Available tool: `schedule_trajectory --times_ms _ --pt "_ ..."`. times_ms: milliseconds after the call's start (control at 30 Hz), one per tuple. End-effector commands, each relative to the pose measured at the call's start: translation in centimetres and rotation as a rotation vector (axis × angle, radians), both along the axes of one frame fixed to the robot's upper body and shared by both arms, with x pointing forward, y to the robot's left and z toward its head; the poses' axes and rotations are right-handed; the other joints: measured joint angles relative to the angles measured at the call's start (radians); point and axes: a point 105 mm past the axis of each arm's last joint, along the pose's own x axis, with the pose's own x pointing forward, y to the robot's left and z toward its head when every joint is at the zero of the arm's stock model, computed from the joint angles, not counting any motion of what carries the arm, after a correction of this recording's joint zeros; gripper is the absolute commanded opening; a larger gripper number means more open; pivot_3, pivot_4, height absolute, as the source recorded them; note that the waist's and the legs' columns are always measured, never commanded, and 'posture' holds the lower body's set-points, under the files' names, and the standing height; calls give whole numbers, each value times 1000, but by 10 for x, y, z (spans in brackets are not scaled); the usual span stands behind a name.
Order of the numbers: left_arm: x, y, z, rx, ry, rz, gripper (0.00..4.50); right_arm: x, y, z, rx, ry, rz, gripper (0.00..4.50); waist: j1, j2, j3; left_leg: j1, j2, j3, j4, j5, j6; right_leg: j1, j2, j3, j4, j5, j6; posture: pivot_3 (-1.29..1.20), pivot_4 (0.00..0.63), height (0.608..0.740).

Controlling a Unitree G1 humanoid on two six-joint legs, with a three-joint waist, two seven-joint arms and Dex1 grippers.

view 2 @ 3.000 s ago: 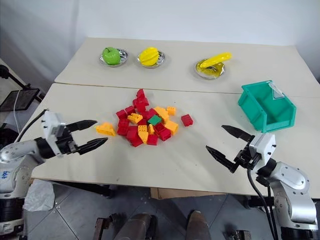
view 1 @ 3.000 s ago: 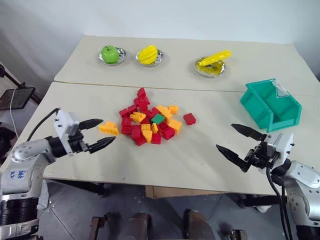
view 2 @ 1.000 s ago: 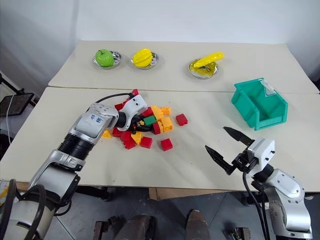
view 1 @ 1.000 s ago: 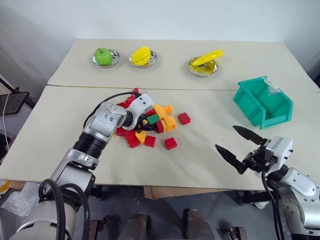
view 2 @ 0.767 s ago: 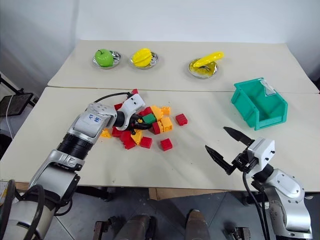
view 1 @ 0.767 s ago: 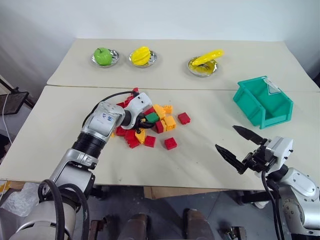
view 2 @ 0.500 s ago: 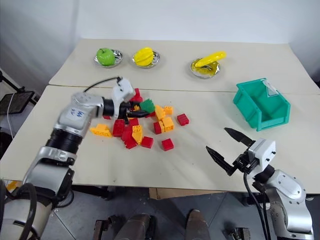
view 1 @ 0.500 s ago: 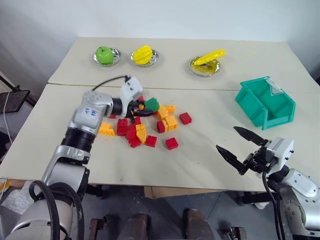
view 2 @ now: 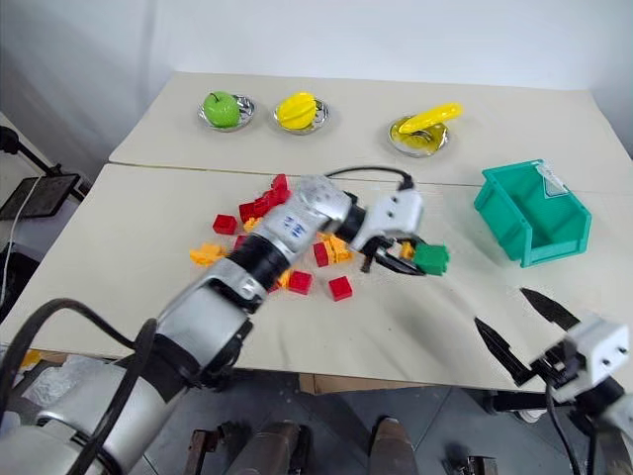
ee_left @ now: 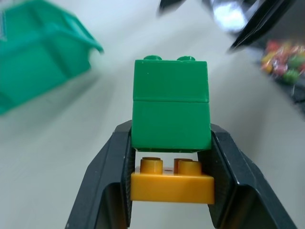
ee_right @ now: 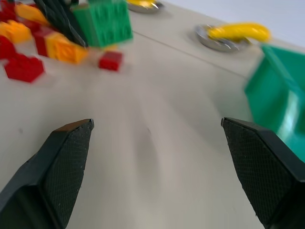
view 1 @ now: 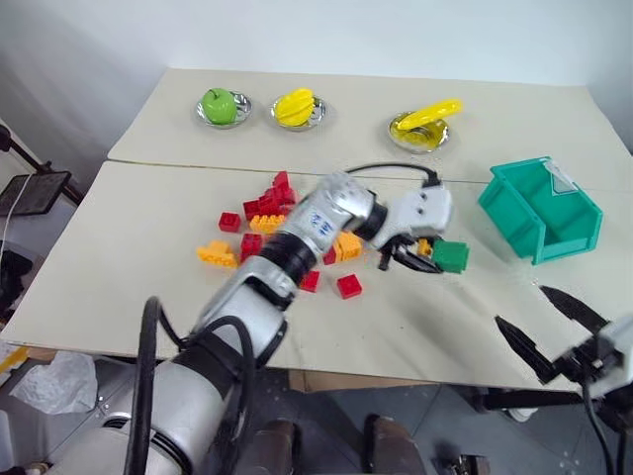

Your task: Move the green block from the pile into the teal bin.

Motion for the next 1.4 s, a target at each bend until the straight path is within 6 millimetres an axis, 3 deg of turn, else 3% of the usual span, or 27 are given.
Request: schedule_trajectory --times_ms 33,133,200,267,433,533,633,733,800,867,933,1067,1233,1400 --pt "5 -1 -19 93 -74 25 1502 -15 -2 20 -16 -84 -45 4500 -8 -1 0 0 0 0 0 0 0 0 0 0 0 0 0 0 150 740" --pt "10 -1 -26 112 -69 78 1502 -23 -1 19 -15 -76 -68 4500 -11 -1 0 2 1 3 0 0 0 -1 0 2 1 0 1 0 150 740" --pt "8 -1 -29 111 -46 84 2259 -25 0 19 -8 -79 -79 4500 -6 -1 0 2 1 3 1 0 1 -1 0 3 2 0 1 0 150 740" --pt "2 -5 -29 84 20 62 2723 -25 1 19 -3 -83 -82 4500 -6 0 0 2 1 2 1 -1 1 -1 0 3 2 1 1 0 150 740" --pt "2 -5 0 -96 77 34 4034 -23 3 19 3 -85 -65 4500 -4 0 0 2 1 2 1 -1 1 -1 0 3 1 1 1 0 150 740" --pt "12 9 24 -225 83 44 4034 -19 4 19 0 -89 -45 4500 -5 0 0 2 1 2 1 -1 1 -1 0 3 1 1 1 0 150 740" --pt "19 43 48 -370 42 -5 4034 -14 1 20 -5 -91 -33 4500 -14 0 0 2 1 2 1 -1 1 -1 0 3 2 1 1 0 150 740" --pt "27 111 73 -573 -35 7 4207 -12 -8 17 -23 -70 -15 4500 -29 3 -2 4 2 0 0 -1 1 -3 0 5 4 0 1 0 150 740" --pt "31 140 70 -583 -46 75 4486 -11 -11 16 -23 -67 -12 4500 -36 3 -2 5 3 -2 0 -1 0 -3 0 5 5 0 0 0 150 740" --pt "29 171 60 -553 -74 138 4486 -8 -14 15 -23 -60 0 4500 -34 4 -2 5 2 -3 0 -1 0 -3 0 5 6 0 0 0 150 740" --pt "22 206 49 -512 -118 222 4486 -2 -16 14 -26 -44 33 4500 -34 4 -2 4 2 -4 1 -1 1 -2 -1 5 6 1 0 0 150 740" --pt "-2 251 43 -538 -93 375 4486 6 -20 9 -66 16 102 4500 -26 4 -2 3 3 -7 3 -1 1 -2 -2 4 7 1 0 0 150 740" --pt "-32 289 24 -489 -60 525 4486 10 -32 2 -81 78 132 4500 -16 5 -3 4 4 -8 3 -1 0 0 -3 4 6 1 -1 0 150 740" --pt "-56 290 19 -497 7 549 4486 36 -18 17 -95 49 226 4500 -16 6 -4 5 5 -7 3 -1 0 0 -3 4 5 1 -1 0 150 740"
